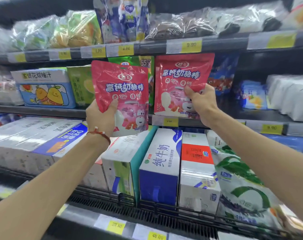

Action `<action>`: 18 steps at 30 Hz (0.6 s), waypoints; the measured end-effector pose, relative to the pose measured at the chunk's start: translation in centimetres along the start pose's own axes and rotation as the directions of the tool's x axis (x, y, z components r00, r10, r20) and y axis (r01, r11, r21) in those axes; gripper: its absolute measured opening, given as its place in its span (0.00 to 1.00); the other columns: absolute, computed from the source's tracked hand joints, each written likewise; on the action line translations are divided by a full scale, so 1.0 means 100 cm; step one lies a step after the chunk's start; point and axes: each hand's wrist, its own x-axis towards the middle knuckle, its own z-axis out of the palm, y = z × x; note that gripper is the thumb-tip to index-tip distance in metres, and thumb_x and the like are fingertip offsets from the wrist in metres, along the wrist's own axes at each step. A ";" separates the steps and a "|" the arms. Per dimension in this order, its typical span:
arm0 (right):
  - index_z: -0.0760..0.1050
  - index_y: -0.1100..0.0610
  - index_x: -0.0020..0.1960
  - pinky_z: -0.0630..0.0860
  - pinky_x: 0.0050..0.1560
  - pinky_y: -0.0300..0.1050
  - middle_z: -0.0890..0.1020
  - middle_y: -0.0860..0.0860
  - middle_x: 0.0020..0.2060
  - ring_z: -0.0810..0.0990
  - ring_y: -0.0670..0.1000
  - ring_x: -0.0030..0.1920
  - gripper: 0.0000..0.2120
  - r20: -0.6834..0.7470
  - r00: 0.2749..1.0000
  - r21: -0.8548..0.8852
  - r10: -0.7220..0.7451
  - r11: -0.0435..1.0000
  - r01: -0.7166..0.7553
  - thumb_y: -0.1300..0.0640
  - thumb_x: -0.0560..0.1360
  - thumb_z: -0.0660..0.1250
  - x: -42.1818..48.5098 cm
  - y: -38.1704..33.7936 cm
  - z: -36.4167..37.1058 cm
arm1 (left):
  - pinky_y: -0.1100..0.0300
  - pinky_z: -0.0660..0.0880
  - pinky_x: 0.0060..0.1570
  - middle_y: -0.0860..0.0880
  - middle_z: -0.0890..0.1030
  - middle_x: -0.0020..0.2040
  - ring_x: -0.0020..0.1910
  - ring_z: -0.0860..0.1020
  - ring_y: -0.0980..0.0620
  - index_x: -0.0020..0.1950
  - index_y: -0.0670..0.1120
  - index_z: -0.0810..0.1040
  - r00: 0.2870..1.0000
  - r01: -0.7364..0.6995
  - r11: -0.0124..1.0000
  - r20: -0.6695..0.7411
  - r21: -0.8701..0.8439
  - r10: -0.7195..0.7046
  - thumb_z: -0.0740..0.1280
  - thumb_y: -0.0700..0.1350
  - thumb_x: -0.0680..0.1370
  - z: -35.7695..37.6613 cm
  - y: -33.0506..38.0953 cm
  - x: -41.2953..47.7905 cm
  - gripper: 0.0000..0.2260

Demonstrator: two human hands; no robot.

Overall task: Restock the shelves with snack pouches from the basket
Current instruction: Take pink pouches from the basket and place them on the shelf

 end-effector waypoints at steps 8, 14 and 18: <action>0.81 0.55 0.61 0.80 0.61 0.49 0.86 0.48 0.53 0.85 0.49 0.54 0.11 -0.006 0.999 -0.080 -0.041 0.996 0.040 0.57 0.79 0.71 0.045 0.030 0.004 | 0.51 0.77 0.53 0.56 0.82 0.43 0.42 0.79 0.56 0.43 0.54 0.79 0.999 -0.014 0.999 0.031 0.033 0.013 0.71 0.50 0.76 0.028 0.000 0.021 0.03; 0.79 0.54 0.63 0.82 0.57 0.48 0.87 0.48 0.50 0.86 0.48 0.52 0.17 0.055 0.997 -0.001 0.049 0.999 -0.049 0.51 0.77 0.74 0.050 0.038 -0.006 | 0.51 0.79 0.53 0.54 0.84 0.44 0.43 0.81 0.54 0.45 0.53 0.81 0.996 0.000 1.000 0.094 -0.024 0.003 0.72 0.49 0.76 0.047 -0.002 0.022 0.02; 0.77 0.55 0.64 0.81 0.56 0.44 0.85 0.48 0.53 0.85 0.46 0.52 0.22 0.026 0.999 -0.093 0.038 0.995 -0.035 0.49 0.74 0.77 0.035 0.034 -0.029 | 0.53 0.79 0.52 0.54 0.83 0.44 0.43 0.81 0.54 0.50 0.49 0.81 0.987 0.053 0.994 0.157 -0.098 -0.037 0.71 0.48 0.77 0.069 0.006 0.014 0.05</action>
